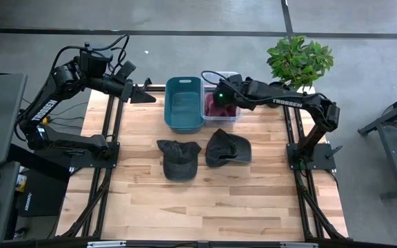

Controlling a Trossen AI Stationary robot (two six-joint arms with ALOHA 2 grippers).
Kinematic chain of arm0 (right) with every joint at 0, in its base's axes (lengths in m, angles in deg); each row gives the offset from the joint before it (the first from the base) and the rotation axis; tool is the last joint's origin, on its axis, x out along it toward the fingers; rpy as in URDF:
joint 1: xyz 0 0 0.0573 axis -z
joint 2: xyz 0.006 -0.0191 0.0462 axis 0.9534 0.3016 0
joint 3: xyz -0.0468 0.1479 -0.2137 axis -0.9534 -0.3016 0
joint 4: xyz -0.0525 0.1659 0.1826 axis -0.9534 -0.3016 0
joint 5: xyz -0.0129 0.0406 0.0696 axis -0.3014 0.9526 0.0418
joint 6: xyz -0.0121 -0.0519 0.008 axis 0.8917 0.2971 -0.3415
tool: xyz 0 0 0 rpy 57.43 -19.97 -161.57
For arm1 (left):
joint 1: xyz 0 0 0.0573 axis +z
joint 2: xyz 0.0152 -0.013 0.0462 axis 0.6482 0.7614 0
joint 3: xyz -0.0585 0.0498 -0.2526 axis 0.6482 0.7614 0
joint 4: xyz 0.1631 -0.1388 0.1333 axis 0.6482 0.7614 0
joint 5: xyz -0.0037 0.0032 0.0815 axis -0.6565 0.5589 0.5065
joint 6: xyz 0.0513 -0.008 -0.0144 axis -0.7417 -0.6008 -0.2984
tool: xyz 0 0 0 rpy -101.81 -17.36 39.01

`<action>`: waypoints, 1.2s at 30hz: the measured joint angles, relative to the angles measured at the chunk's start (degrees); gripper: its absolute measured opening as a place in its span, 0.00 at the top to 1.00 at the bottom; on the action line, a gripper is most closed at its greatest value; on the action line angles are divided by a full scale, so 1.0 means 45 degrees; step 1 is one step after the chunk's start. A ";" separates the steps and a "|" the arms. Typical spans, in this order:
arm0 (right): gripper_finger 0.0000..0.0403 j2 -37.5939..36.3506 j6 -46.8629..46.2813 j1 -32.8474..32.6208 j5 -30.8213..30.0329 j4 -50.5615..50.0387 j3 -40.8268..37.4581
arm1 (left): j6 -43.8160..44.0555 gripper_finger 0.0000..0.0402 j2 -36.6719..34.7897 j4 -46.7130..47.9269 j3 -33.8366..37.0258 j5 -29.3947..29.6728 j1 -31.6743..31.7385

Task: Pick & Place hat
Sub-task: Put the red cap into the transparent bin

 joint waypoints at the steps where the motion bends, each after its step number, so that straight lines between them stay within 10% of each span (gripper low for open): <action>1: 0.69 -0.0009 0.0138 0.0015 0.0057 -0.0070 0.0000 | 0.0000 0.44 -0.0001 0.0000 0.0000 0.0000 0.0001; 10: 0.51 -0.0782 0.3416 0.0151 0.1259 -0.0152 0.0005 | 0.0087 0.44 0.0004 0.0005 0.0004 0.0034 0.0004; 25: 0.51 -0.2506 0.9339 0.0044 0.4034 -0.0106 0.0020 | 0.0087 0.44 0.0002 0.0000 0.0000 0.0044 0.0005; 36: 0.96 -0.2458 0.9028 0.0068 0.4899 -0.0241 -0.0204 | 0.0087 0.44 -0.0001 0.0010 0.0005 0.0046 0.0002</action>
